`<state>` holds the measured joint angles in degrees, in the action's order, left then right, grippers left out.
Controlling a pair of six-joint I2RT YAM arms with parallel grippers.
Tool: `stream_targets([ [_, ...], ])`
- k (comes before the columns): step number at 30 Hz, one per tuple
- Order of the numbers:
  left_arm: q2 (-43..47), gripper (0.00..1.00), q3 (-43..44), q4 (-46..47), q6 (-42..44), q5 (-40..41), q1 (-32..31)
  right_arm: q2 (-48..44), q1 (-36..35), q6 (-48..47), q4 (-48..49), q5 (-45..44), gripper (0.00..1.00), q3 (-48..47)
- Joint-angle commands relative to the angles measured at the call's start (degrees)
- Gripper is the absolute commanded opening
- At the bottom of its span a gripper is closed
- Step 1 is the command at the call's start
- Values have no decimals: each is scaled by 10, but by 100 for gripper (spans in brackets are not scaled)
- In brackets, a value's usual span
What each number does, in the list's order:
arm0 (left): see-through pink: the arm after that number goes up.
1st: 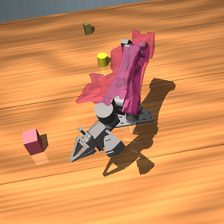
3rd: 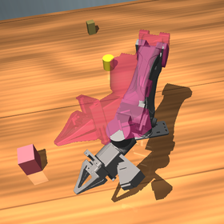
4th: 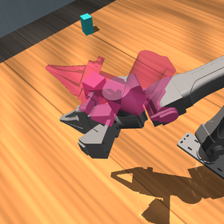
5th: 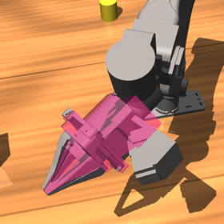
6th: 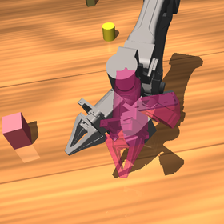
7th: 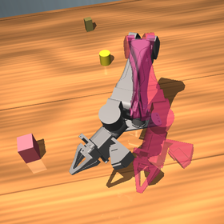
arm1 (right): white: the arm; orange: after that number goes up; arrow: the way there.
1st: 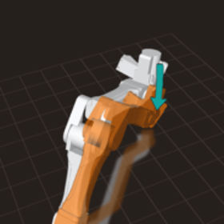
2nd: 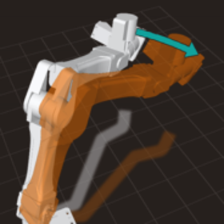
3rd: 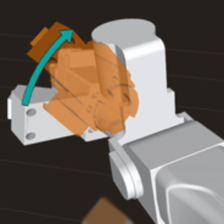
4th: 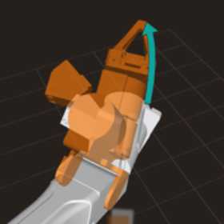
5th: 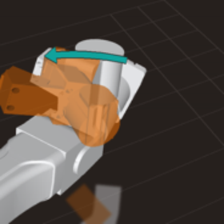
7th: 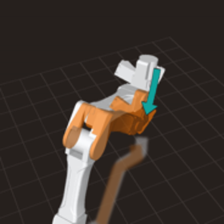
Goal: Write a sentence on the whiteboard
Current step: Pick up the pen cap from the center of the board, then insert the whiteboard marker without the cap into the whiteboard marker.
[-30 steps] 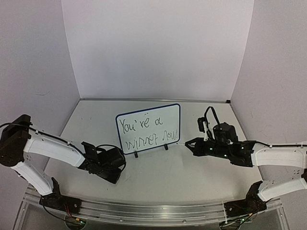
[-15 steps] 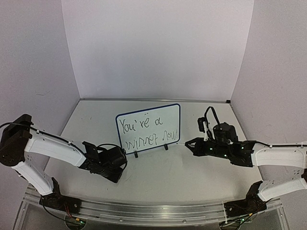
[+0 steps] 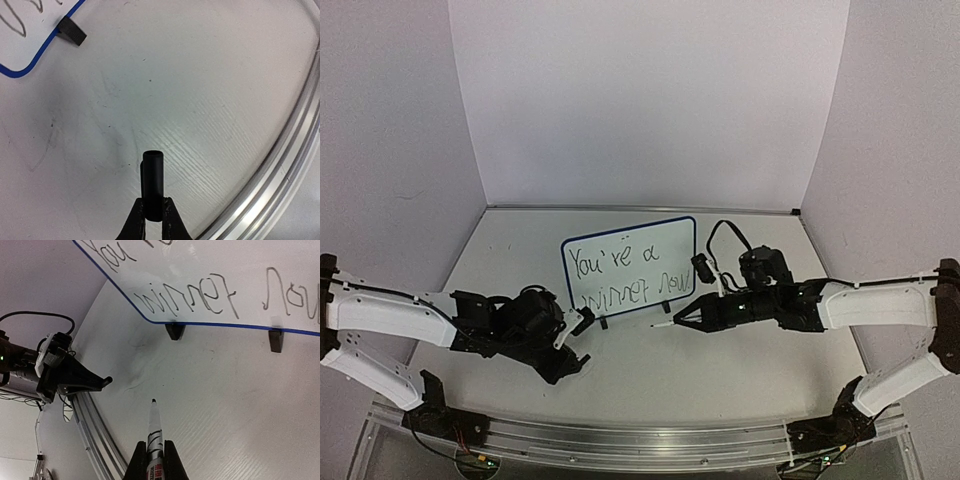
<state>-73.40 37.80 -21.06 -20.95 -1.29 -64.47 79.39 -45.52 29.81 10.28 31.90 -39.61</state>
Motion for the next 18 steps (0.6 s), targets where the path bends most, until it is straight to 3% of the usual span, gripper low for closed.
stream_targets([
  [1, 28, 0, 5, 44, 60, -74, -2, 22, 1, 1, 20, 156, 0, -43],
  [7, 26, 0, 19, 75, 106, -111, -2, 70, 2, 8, 21, 238, 0, -72],
  [18, 52, 0, -2, 117, 112, -151, -2, 122, 3, 35, 44, 281, 0, -90],
])
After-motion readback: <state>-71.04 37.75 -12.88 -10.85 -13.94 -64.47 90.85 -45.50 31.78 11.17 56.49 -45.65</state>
